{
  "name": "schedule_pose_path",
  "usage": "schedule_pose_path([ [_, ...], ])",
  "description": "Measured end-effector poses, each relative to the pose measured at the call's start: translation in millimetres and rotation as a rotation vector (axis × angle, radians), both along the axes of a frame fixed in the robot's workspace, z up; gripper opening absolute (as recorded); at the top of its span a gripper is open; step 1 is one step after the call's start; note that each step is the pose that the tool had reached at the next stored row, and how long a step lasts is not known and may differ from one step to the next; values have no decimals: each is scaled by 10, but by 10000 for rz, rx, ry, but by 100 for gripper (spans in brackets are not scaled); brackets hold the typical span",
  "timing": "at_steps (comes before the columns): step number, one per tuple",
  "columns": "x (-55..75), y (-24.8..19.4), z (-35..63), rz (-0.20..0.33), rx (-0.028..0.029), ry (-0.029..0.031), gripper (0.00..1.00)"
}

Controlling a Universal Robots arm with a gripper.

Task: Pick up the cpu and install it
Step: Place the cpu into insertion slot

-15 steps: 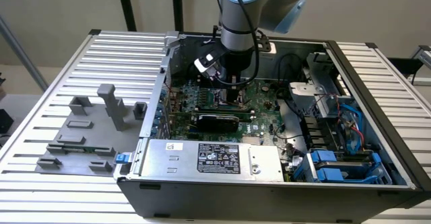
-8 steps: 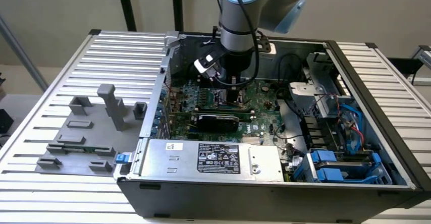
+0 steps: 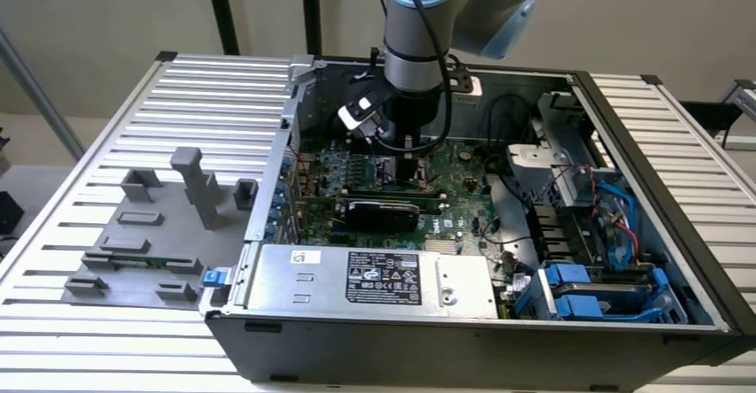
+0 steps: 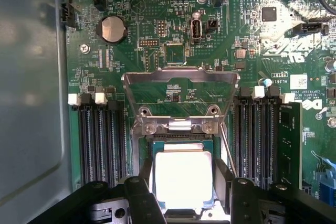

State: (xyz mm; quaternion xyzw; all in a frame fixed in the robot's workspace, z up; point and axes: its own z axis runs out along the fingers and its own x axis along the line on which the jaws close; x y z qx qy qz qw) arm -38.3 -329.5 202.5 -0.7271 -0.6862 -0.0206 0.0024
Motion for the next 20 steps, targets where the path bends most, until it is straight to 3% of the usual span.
schedule_pose_path([
  [16,-1,24,-25,-9,-24,-15,55],
  [20,-1,26,-36,-28,-68,-22,55],
])
